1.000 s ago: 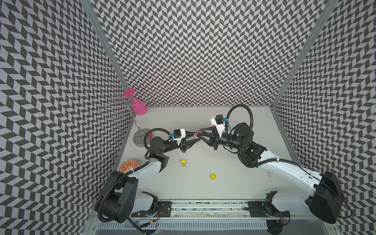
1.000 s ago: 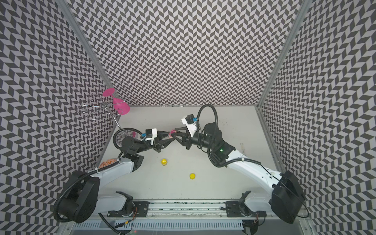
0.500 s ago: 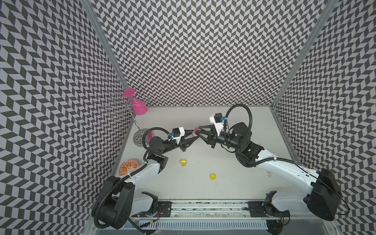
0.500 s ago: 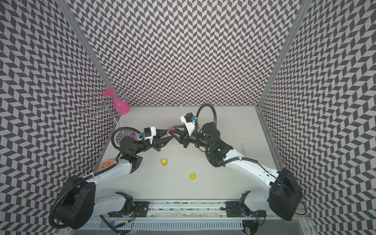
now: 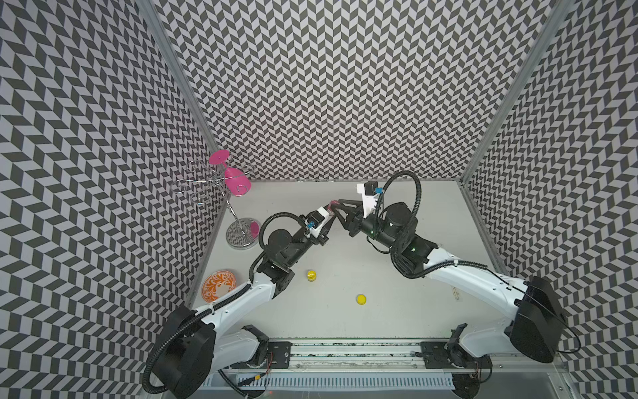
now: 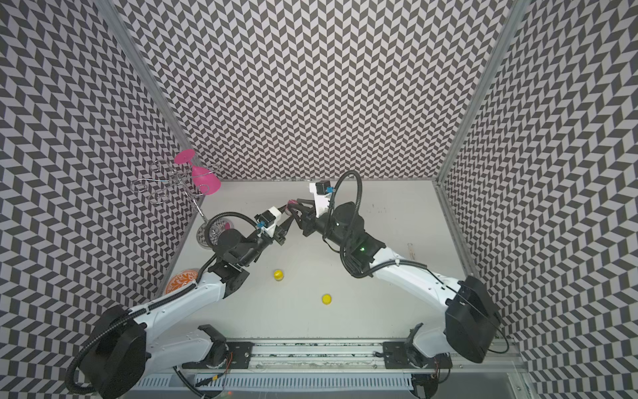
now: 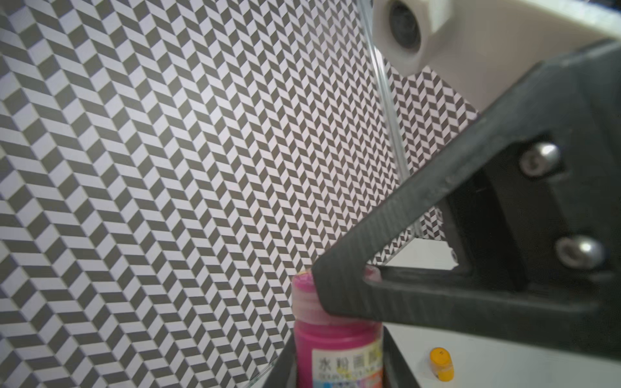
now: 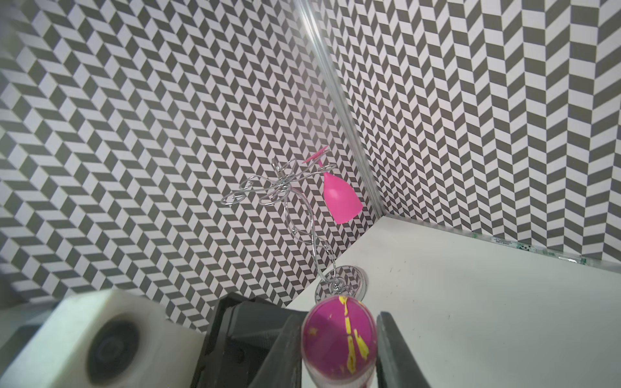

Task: Close the paint jar lid
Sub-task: Screw the lid onto the paint jar.

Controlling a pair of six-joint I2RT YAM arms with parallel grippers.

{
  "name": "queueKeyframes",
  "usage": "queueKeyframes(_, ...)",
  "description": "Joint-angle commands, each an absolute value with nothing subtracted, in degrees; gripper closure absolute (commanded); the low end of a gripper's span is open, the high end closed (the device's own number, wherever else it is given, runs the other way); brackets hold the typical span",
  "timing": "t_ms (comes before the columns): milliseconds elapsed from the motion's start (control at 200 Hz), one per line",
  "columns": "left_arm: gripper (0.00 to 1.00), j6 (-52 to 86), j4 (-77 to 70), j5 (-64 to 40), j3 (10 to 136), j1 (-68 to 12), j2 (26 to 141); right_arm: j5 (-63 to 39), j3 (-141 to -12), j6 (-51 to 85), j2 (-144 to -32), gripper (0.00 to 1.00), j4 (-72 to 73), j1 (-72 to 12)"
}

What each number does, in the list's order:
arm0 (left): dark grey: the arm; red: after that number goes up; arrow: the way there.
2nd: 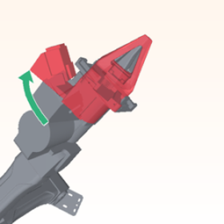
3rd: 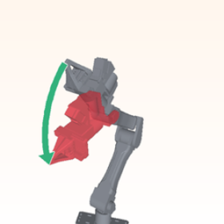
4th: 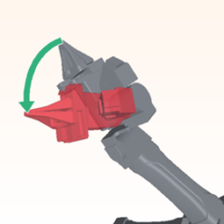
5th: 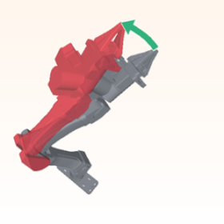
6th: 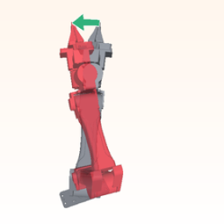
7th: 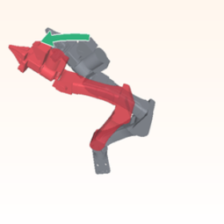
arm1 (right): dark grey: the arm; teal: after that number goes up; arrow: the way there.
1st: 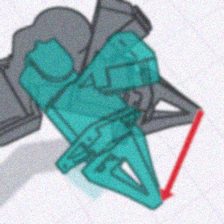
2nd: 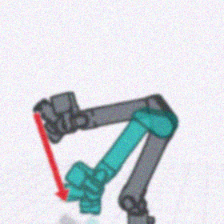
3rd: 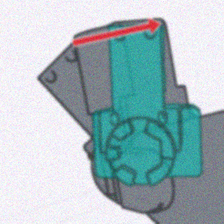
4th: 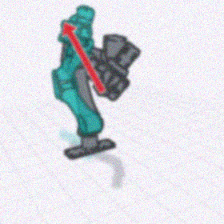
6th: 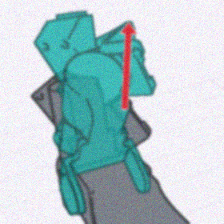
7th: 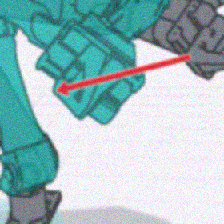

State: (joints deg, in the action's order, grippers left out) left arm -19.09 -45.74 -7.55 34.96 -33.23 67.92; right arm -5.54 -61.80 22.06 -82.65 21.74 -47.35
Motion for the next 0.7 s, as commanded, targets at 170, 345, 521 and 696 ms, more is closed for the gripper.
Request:
queueKeyframes(170,0.71,-24.12,-58.3,4.4,40.36,-35.6,68.02,-7.56,-60.31,27.24,-88.25,0.8,8.78,-52.95)
queueKeyframes(345,0.71,-23.12,-58.18,4.75,38.23,-35.6,68.2,-7.25,-59.86,26.77,-87.16,0.79,8.85,-53.02)
queueKeyframes(521,0.71,-22.85,-57.8,4.97,36.54,-35.6,68.8,-7.22,-59.7,26.24,-86.41,0.76,8.54,-52.95)
queueKeyframes(696,0.71,-22.28,-56.29,4.73,35.9,-35.6,69.6,-6.7,-58.76,26.04,-85.12,0.67,9.11,-52.95)
